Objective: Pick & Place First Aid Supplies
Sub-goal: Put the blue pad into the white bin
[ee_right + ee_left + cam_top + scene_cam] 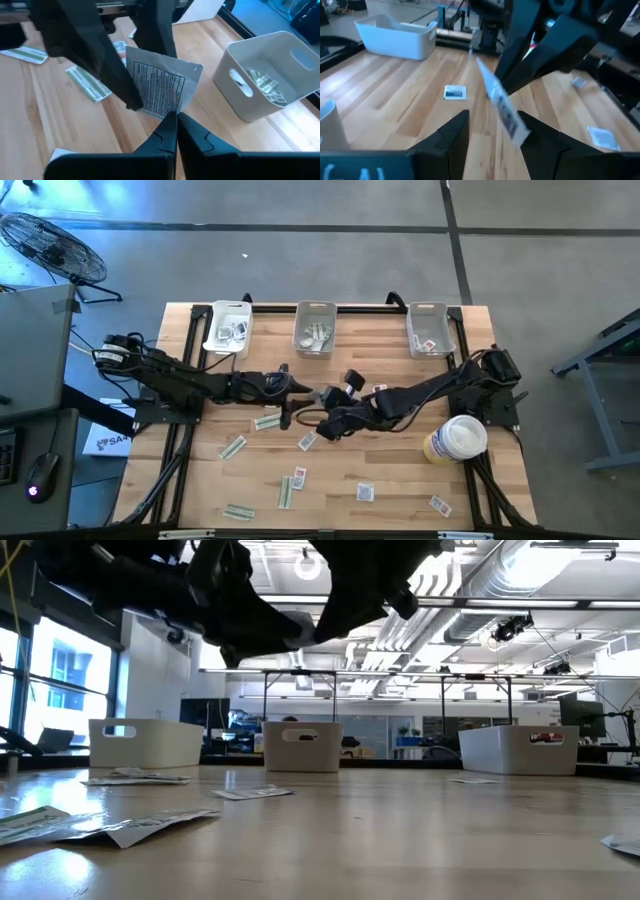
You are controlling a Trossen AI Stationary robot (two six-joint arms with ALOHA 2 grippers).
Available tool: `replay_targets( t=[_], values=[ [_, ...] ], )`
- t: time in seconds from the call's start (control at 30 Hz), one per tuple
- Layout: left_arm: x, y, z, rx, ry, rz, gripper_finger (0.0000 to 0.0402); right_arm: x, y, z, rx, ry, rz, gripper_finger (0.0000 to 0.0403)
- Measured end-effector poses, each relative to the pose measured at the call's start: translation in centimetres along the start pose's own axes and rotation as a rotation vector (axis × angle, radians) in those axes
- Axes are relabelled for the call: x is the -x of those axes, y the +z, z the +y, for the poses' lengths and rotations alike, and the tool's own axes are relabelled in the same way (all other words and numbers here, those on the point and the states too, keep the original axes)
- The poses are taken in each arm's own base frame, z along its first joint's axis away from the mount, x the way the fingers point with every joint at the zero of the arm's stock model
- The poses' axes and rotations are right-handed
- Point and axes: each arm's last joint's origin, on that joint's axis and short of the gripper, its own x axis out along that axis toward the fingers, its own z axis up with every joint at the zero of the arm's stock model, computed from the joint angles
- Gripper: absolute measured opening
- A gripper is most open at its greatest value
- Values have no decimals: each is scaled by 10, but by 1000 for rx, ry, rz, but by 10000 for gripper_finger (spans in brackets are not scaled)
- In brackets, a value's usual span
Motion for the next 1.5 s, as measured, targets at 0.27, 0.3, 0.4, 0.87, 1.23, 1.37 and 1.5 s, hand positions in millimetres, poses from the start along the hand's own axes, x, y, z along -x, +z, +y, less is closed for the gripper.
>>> replay_targets(
  t=[0.27,0.3,0.4,0.87,1.23,1.37,1.5],
  values=[
    [0,1,0,3,1,-16,108,-1,1,-1,0,-19,-9,1],
    [0,1,0,3,2,-16,87,-1,1,-1,1,-20,-9,2],
    [0,2,0,3,2,-16,20,-1,1,-1,0,-19,-9,4],
    [6,5,4,-63,125,2,2,20,13,-12,70,3,-30,99],
    [65,54,49,-207,847,287,1,38,16,-23,19,102,51,176],
    [78,57,87,-120,1066,379,1,37,13,-22,32,138,95,176],
    [85,51,128,-10,1246,438,0,37,11,-23,27,131,113,176]
  ],
)
